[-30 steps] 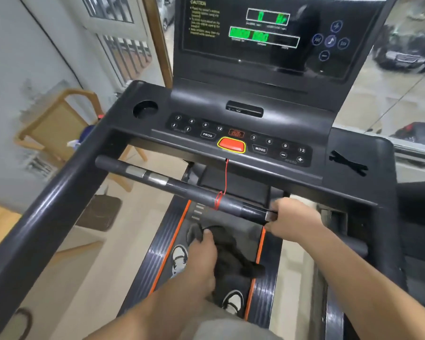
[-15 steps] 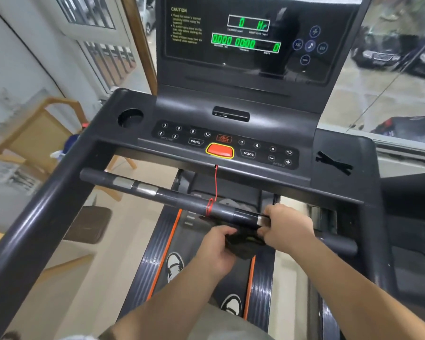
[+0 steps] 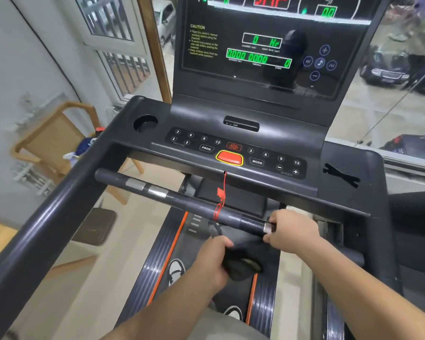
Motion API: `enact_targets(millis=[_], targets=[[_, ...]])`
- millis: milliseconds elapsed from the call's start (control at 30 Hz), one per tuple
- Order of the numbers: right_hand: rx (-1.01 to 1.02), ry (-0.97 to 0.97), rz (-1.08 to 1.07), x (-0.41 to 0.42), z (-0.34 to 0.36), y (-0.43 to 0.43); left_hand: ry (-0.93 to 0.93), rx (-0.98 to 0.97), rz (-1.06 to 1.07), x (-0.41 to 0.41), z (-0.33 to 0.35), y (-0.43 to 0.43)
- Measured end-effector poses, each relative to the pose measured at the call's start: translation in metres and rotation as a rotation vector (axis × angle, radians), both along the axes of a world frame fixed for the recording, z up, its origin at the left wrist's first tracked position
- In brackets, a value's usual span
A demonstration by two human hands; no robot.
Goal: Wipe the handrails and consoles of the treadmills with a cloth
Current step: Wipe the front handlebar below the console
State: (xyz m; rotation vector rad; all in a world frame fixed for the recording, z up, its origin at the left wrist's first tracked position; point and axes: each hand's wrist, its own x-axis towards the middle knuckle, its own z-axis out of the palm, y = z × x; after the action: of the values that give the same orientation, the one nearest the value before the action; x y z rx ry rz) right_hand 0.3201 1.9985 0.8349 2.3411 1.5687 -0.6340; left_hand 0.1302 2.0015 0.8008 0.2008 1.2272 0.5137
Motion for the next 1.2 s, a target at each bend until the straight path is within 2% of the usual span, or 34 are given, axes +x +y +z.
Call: enact_targets(millis=[100,200,267,333,433,500,533,600,733,767,867,900,967,1000,1067,1133,1200], targets=[[-0.057,0.028,0.017,-0.004,0.006,0.008,0.101,0.05,0.103,-0.034,0.018,0.008],[-0.009,0.134,0.044,-0.018,0.019,0.026,0.217,0.195,0.24,-0.068,0.044,0.036],[0.038,0.167,0.077,-0.034,0.018,0.038,0.354,0.395,0.264,-0.081,0.063,0.055],[0.028,0.149,0.108,-0.048,0.01,0.047,0.585,0.711,0.202,-0.084,0.072,0.075],[-0.005,0.128,0.11,-0.054,0.003,0.054,1.034,1.167,-0.196,-0.076,0.051,0.096],[-0.021,0.117,0.112,-0.051,0.004,0.059,1.262,1.428,-0.653,-0.066,0.017,0.094],[-0.027,0.122,0.106,-0.049,0.005,0.06,1.313,1.504,-0.849,-0.062,0.0,0.09],[-0.031,0.127,0.1,-0.048,0.003,0.062,1.302,1.53,-1.044,-0.059,-0.011,0.089],[-0.051,0.135,0.074,-0.049,0.003,0.063,1.289,1.672,-1.127,-0.054,-0.01,0.133],[-0.054,0.14,0.063,-0.049,0.005,0.062,1.253,1.591,-1.243,-0.048,-0.003,0.146],[-0.057,0.151,0.044,-0.049,0.007,0.06,1.117,0.963,-1.601,-0.021,0.018,0.183],[-0.052,0.151,0.038,-0.05,0.007,0.06,1.084,0.862,-1.634,-0.014,0.02,0.191],[-0.037,0.148,0.032,-0.051,0.008,0.059,1.093,0.862,-1.64,-0.012,0.013,0.193],[-0.037,0.144,0.03,-0.052,0.008,0.058,1.165,0.969,-1.604,-0.015,0.009,0.185],[-0.036,0.14,0.029,-0.052,0.008,0.055,1.281,1.327,-1.325,-0.031,0.003,0.157],[-0.01,0.143,0.032,-0.052,0.007,0.051,1.177,1.502,-1.033,-0.051,0.001,0.129],[0.012,0.146,0.042,-0.053,0.006,0.048,1.026,1.474,-0.842,-0.068,0.004,0.106]])
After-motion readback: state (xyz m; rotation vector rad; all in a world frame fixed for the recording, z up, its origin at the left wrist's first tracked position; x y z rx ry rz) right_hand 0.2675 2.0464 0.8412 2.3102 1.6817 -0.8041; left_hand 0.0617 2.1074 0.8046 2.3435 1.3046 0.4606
